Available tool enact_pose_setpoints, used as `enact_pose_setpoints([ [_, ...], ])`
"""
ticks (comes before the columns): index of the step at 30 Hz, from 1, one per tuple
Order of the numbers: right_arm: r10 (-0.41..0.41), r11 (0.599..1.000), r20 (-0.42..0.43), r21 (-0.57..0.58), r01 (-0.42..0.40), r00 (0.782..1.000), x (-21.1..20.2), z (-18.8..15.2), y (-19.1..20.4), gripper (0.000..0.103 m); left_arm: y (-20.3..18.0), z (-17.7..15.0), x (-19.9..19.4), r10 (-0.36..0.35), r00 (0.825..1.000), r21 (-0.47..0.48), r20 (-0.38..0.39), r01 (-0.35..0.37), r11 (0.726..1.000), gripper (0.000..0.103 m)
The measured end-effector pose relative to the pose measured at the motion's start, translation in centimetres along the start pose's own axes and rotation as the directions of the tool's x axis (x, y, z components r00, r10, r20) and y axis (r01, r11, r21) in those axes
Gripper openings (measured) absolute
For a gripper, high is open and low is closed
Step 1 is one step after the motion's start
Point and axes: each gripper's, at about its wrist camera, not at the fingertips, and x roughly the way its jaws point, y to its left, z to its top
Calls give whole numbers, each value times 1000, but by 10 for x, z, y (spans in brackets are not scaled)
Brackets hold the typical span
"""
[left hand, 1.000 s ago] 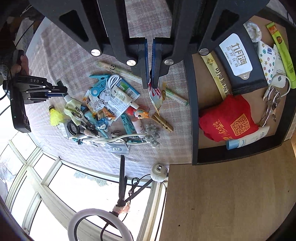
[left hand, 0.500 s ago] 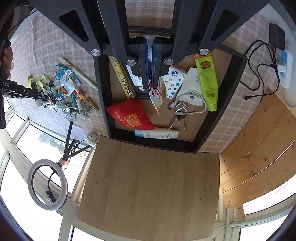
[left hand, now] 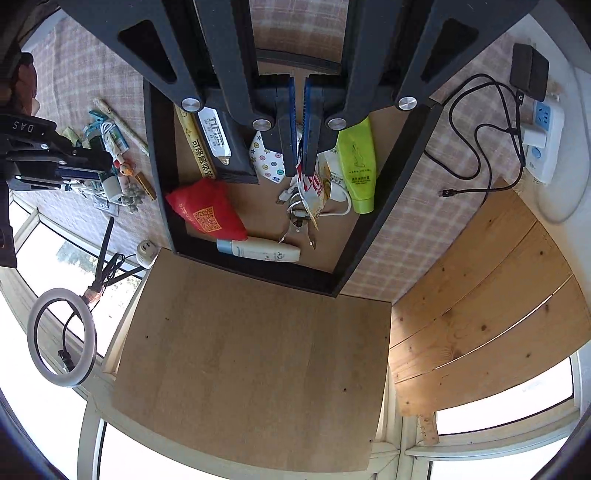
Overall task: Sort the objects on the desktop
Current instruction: 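Carry snack packet and lip balm into the black tray and release both, then move both grippers back over the pile of items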
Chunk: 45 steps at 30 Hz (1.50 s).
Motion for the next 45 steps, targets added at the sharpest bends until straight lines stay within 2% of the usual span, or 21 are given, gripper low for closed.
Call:
enact_pose_setpoints([
  [5,-26,999,3,-20,26,1000,8,10,6,16,-3,4,2,5,1000,12,4,-5,1000,2],
  [6,-38,999,4,-24,38,999,9,11,7,18,-3,5,3,18,1000,8,6,-18,1000,3],
  [7,-52,998,2,-27,52,999,10,13,8,37,-2,5,4,32,999,0,2,-32,999,9],
  [8,-69,997,3,-23,69,998,11,14,8,48,-1,6,4,35,999,-9,3,-35,999,17],
  [9,-77,997,17,-16,77,997,9,14,6,61,0,6,4,39,999,-19,4,-38,999,33],
  [10,-73,997,32,-11,74,997,7,13,5,61,2,6,4,42,999,-28,5,-41,999,36],
  [19,-81,996,50,49,79,995,-8,5,-18,61,-7,7,5,19,1000,1,0,-19,1000,35],
  [24,-112,989,53,104,106,992,-23,-14,-44,61,-27,10,11,-16,1000,48,-15,17,999,34],
  [27,-145,975,61,182,131,988,-40,-34,-73,61,-46,12,16,-50,998,91,-32,53,994,35],
  [30,-192,947,61,275,168,980,-61,-62,-110,61,-72,15,20,-84,995,146,-44,90,985,35],
  [33,-255,902,48,372,220,966,-89,-98,-152,61,-102,19,23,-129,990,201,-56,138,970,35],
  [38,-389,795,16,512,327,921,-147,-167,-219,61,-157,21,28,-195,976,294,-100,216,931,35],
  [42,-455,718,-28,580,385,890,-190,-218,-256,61,-202,18,24,-241,960,362,-145,278,890,35],
  [45,-459,720,-52,563,405,887,-199,-232,-272,61,-236,12,21,-257,950,415,-179,310,855,35],
])
